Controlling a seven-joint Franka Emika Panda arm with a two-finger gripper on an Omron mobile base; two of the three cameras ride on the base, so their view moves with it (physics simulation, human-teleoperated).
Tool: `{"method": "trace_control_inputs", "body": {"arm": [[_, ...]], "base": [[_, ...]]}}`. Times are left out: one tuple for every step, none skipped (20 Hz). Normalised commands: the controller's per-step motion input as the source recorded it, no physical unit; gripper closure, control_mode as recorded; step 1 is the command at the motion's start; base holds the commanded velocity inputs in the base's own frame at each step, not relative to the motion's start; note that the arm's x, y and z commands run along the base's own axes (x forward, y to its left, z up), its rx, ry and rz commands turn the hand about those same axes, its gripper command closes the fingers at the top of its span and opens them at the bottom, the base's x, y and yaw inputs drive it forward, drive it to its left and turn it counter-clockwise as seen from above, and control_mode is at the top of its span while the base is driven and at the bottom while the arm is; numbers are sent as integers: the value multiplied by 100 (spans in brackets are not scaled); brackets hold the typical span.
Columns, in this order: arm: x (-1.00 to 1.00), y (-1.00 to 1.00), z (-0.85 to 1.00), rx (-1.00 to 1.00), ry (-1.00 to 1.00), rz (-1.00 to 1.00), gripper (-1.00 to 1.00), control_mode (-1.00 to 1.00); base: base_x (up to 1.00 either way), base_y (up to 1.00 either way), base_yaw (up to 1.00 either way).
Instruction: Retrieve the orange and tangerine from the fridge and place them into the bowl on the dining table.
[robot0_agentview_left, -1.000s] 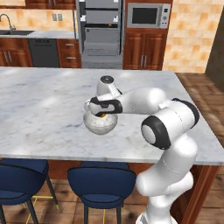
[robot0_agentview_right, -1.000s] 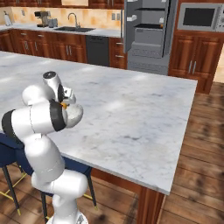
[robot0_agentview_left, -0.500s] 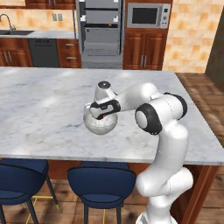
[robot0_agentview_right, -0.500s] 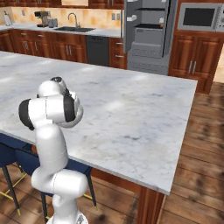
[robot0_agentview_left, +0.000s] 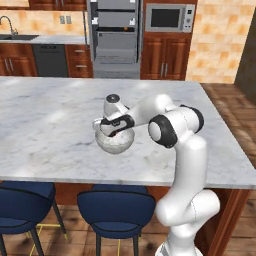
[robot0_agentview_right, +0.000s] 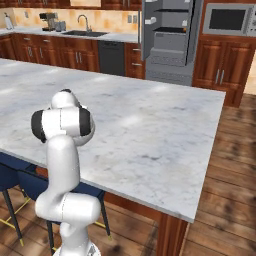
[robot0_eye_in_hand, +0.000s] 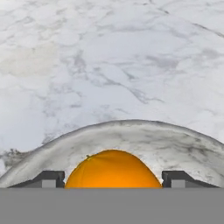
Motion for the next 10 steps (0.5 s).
{"method": "trace_control_inputs", "body": {"arm": [[-24, 0, 16, 0, 1, -8, -100, -100], [-29, 0, 31, 0, 2, -8, -100, -100], [-43, 0, 49, 0, 1, -8, -100, -100], [-45, 0, 64, 0, 1, -8, -100, -100], [-46, 0, 74, 0, 0, -8, -100, -100], [-46, 0, 91, 0, 0, -7, -100, -100], [-44, -4, 100, 0, 0, -6, -100, -100], [-46, -7, 100, 0, 0, -5, -100, -100], [-59, -14, 100, 0, -1, -3, -100, -100], [-64, -11, 100, 0, -3, -2, -100, -100]], "base": [[0, 0, 0], [0, 0, 0], [0, 0, 0], [0, 0, 0], [0, 0, 0], [0, 0, 0], [0, 0, 0], [0, 0, 0], [0, 0, 0], [0, 0, 0]]}}
